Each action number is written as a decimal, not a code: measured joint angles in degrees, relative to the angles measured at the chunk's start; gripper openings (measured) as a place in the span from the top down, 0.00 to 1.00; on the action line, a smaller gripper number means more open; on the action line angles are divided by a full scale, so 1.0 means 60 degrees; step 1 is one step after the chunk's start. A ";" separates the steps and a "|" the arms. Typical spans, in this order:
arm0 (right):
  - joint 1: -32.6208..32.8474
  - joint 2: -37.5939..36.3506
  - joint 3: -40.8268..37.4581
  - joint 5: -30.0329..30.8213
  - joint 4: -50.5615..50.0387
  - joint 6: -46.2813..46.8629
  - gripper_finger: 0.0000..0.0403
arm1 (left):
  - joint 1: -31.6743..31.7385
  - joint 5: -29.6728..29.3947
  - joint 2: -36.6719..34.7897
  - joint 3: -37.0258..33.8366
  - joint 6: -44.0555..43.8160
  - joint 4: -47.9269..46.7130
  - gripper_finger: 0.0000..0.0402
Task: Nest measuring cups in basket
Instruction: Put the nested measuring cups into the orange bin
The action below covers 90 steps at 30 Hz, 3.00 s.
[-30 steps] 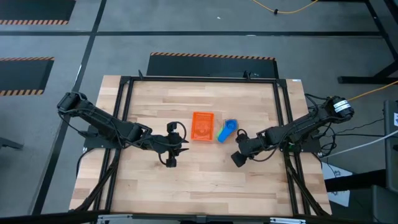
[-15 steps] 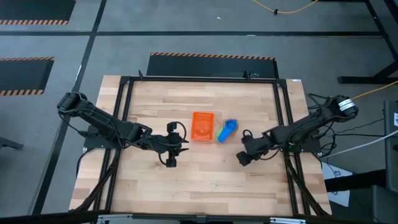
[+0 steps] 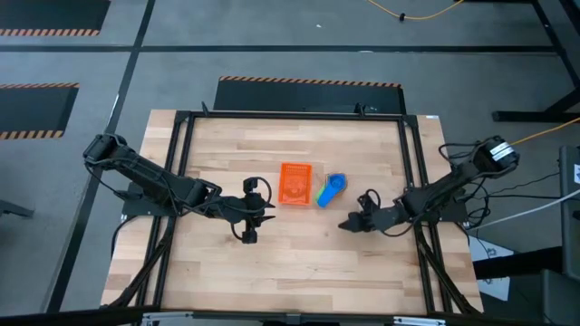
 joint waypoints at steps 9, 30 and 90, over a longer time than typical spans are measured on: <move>-0.0067 0.0623 0.0007 0.2538 0.0747 -0.0043 0.46 | -0.0003 -0.0001 0.0000 0.0000 -0.0001 0.0002 0.70; -0.1009 0.2846 0.0822 0.4459 0.2776 -0.0113 0.46 | 0.0000 -0.0001 0.0000 0.0000 0.0000 0.0000 0.70; -0.1854 0.3991 0.1555 0.4493 0.3547 -0.0764 0.46 | 0.0453 -0.0310 0.0000 0.0000 0.1059 0.1478 0.70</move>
